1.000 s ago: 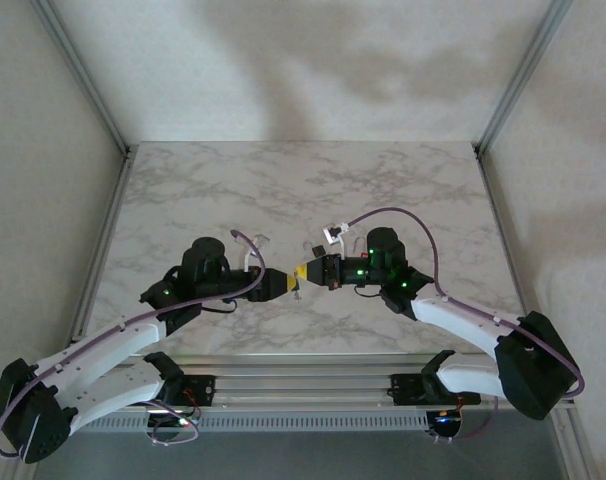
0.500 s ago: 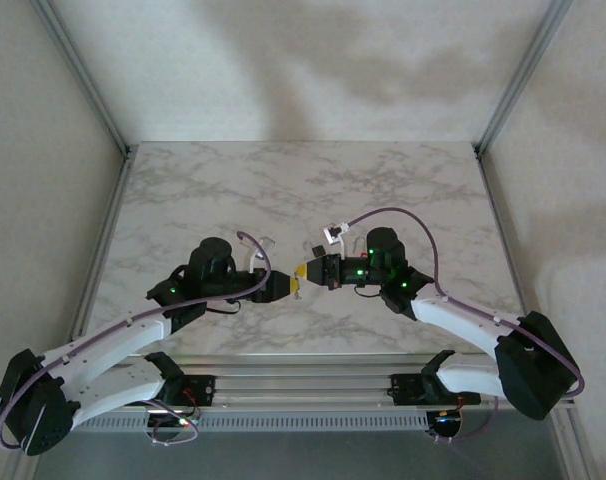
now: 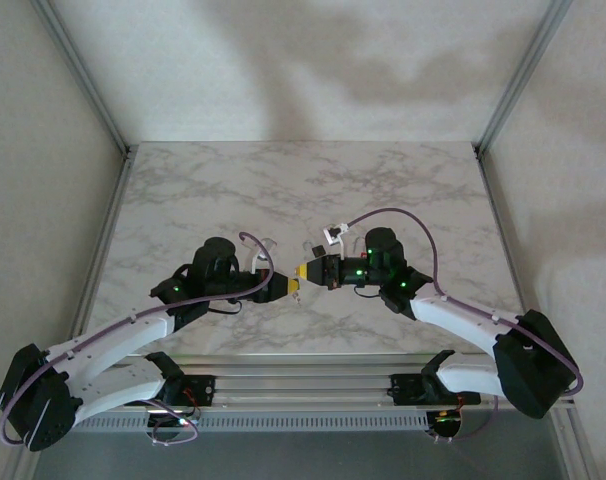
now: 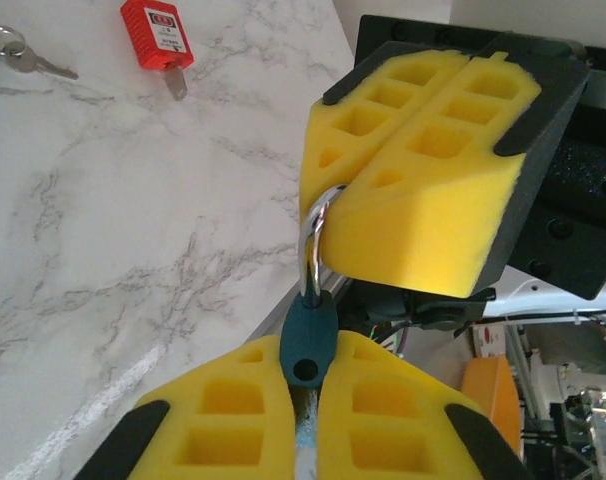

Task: Lock with the key

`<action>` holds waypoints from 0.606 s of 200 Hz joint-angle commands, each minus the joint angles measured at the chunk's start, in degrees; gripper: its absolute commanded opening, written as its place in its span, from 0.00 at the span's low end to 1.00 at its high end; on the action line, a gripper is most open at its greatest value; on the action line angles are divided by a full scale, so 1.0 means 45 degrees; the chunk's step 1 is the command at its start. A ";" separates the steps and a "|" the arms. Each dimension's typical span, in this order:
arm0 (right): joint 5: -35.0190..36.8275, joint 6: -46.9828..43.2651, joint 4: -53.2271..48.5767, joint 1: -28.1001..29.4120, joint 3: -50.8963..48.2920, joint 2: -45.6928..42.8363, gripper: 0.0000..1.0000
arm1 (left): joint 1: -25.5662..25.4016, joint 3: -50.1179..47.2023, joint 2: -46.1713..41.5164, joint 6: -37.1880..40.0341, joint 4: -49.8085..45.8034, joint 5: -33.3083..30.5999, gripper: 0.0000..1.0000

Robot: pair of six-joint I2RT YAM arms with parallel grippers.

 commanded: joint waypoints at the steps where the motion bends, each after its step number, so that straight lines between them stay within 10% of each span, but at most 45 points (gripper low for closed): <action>1: -0.0206 -0.0222 0.0413 0.0245 0.0359 0.0110 0.00 | -0.0116 0.0332 0.0115 0.0103 0.0198 -0.0161 0.00; 50: 0.0167 -0.0596 -0.0277 0.0206 0.0415 -0.0293 0.00 | -0.0068 0.0587 -0.0784 0.1202 -0.1000 -0.2101 0.00; 86: 0.0408 -0.0825 -0.0904 0.0023 0.0482 -0.0737 0.33 | 0.0408 0.0860 -0.1193 0.3192 -0.2001 -0.3230 0.00; 121: 0.0773 -0.1106 -0.1469 -0.0306 0.0362 -0.1464 0.48 | 0.1293 0.1208 0.0292 0.4339 -0.2661 -0.1308 0.00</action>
